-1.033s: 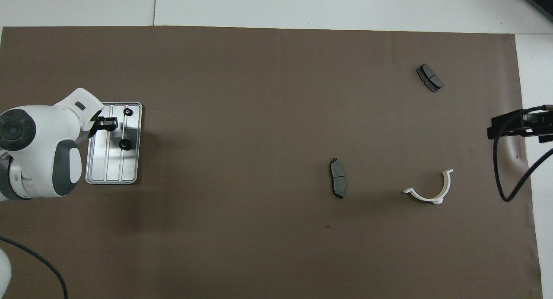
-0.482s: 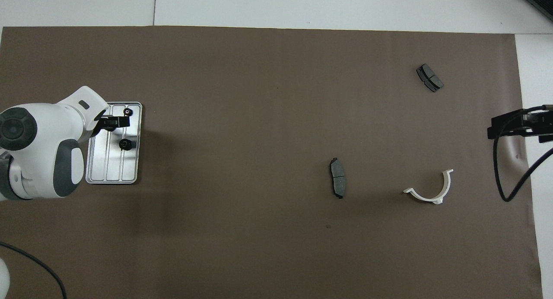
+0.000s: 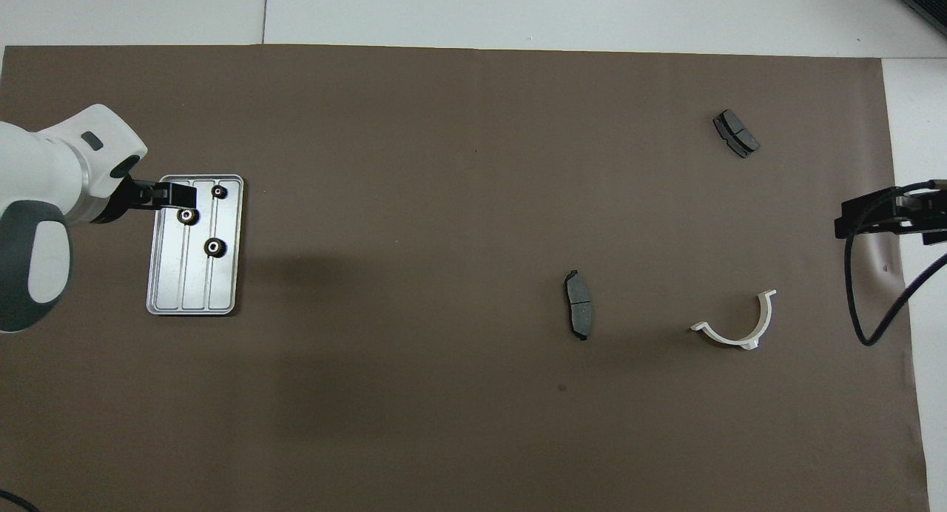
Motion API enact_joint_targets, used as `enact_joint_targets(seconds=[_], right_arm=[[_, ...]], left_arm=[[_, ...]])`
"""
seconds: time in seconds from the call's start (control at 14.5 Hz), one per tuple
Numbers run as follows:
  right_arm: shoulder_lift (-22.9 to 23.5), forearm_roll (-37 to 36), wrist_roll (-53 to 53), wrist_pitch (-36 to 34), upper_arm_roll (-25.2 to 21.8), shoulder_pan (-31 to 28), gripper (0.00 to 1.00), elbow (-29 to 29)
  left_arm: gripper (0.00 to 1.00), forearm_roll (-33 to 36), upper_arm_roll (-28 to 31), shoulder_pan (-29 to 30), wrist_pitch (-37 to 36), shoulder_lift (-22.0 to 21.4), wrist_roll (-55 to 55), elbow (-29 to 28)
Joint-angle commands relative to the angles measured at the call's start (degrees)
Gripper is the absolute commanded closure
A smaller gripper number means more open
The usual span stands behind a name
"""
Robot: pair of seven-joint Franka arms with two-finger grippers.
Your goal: Pick bearing gear from pile to tray
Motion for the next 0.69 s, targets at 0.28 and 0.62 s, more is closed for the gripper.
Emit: enact_joint_targets(seconds=[0.28,0.62], right_arm=[[-1.1,-0.3,0.0,-0.6,-0.1,0.2,0.0,-0.9],[-1.1,-0.3,0.0,-0.6,-0.1,0.2,0.0,-0.9]], left_arm=[[0.0,-4.4,0.7,6.3,-17.8,0.9,10.0,15.5],[0.0,-6.1,0.8,7.3,-20.9,-4.4,9.8,12.0]])
